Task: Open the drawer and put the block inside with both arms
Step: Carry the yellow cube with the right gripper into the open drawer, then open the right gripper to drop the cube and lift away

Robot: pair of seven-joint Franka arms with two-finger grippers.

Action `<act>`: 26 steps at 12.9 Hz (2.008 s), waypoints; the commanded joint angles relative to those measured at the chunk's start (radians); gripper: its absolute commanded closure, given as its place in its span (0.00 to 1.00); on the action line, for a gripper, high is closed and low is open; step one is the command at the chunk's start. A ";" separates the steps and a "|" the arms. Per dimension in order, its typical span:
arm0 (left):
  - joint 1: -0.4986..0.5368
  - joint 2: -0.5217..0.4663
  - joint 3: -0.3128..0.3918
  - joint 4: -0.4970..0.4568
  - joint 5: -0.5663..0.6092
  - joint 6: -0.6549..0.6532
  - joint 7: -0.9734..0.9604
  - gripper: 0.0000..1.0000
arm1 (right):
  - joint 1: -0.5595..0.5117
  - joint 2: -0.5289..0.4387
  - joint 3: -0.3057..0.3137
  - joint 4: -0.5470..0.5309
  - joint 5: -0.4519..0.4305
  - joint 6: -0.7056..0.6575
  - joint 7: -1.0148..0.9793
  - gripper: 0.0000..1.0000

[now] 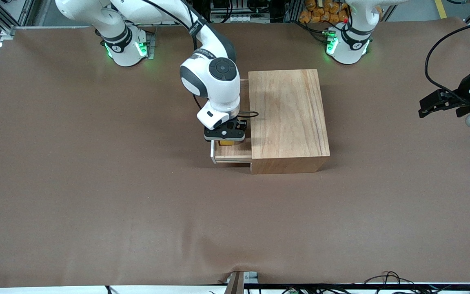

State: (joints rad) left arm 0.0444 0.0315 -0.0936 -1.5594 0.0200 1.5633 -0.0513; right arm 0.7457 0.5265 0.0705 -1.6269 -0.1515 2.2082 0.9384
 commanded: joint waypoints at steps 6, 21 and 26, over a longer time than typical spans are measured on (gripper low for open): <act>0.002 -0.012 -0.025 0.008 -0.015 -0.029 -0.018 0.00 | -0.049 -0.081 -0.004 0.053 0.078 -0.148 0.034 0.00; 0.006 -0.056 -0.029 -0.019 -0.014 -0.069 -0.041 0.00 | -0.575 -0.477 -0.008 -0.103 0.081 -0.412 -0.623 0.00; 0.000 -0.044 -0.029 -0.013 -0.012 -0.051 -0.041 0.00 | -0.669 -0.565 -0.008 -0.096 0.084 -0.470 -0.889 0.00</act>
State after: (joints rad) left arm 0.0418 0.0009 -0.1182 -1.5612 0.0188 1.5053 -0.0993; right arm 0.1155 0.0307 0.0440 -1.6934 -0.0824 1.7695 0.1238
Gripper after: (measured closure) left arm 0.000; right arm 0.000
